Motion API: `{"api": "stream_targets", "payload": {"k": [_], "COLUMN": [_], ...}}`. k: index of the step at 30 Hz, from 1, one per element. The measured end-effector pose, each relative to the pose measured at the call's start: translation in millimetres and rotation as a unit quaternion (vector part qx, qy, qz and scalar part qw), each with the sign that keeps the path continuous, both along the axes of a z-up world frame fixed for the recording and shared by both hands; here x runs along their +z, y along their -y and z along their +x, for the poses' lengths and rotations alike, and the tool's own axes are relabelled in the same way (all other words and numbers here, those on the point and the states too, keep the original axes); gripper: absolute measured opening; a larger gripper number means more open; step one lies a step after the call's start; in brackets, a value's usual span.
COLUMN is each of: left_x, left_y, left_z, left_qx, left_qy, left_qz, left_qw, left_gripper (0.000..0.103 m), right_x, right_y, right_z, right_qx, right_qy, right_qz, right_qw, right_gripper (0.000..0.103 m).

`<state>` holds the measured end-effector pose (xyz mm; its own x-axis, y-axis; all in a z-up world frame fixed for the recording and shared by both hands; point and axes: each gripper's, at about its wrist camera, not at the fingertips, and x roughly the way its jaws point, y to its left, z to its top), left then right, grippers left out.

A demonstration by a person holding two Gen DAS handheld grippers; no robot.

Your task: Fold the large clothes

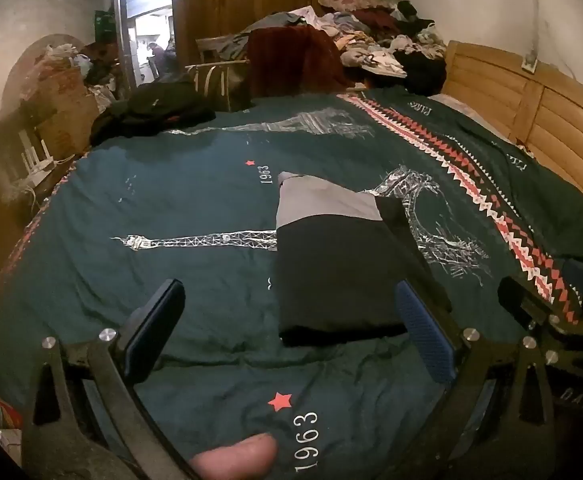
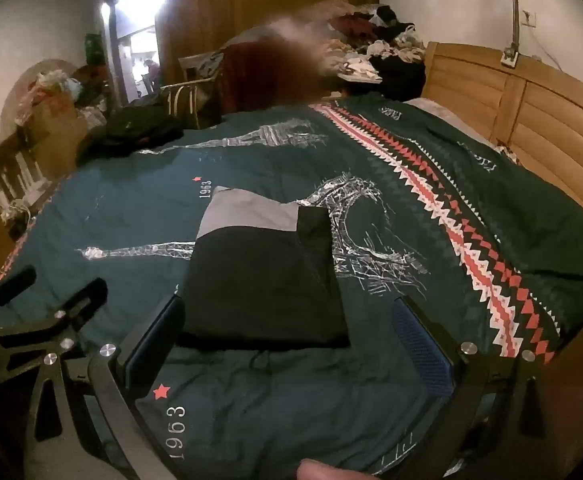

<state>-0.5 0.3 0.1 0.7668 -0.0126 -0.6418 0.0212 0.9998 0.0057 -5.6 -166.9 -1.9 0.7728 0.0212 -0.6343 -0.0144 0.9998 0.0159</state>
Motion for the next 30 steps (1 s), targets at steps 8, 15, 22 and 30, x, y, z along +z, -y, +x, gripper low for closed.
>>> {"api": "stream_targets", "payload": {"k": [8,15,22,30], "left_x": [-0.3,2.8,1.6,2.1], "left_y": [0.0,-5.5,-0.9,-0.3], "left_z": [0.9,0.0,-0.1,0.3], "left_qx": [0.000,-0.002,-0.003,-0.003], "left_qy": [-0.005,-0.006,-0.008,-0.009], "left_qz": [0.000,0.003,0.004,0.004], "left_qw": [1.0000,1.0000,1.0000,1.0000], "left_gripper": [0.103,0.103,0.103,0.103], "right_x": [1.0,-3.3,-2.9,-4.5], "right_y": [4.1,-3.1,1.7,1.2], "right_z": [-1.8,-5.1,-0.3,0.2], "right_qx": [-0.002,0.001,0.003,0.002], "right_qy": [-0.001,-0.003,-0.009,-0.010], "right_qz": [-0.002,-0.004,-0.004,-0.004], "right_qw": [1.000,1.000,1.000,1.000], "right_gripper": [0.103,0.103,0.103,0.103]}}
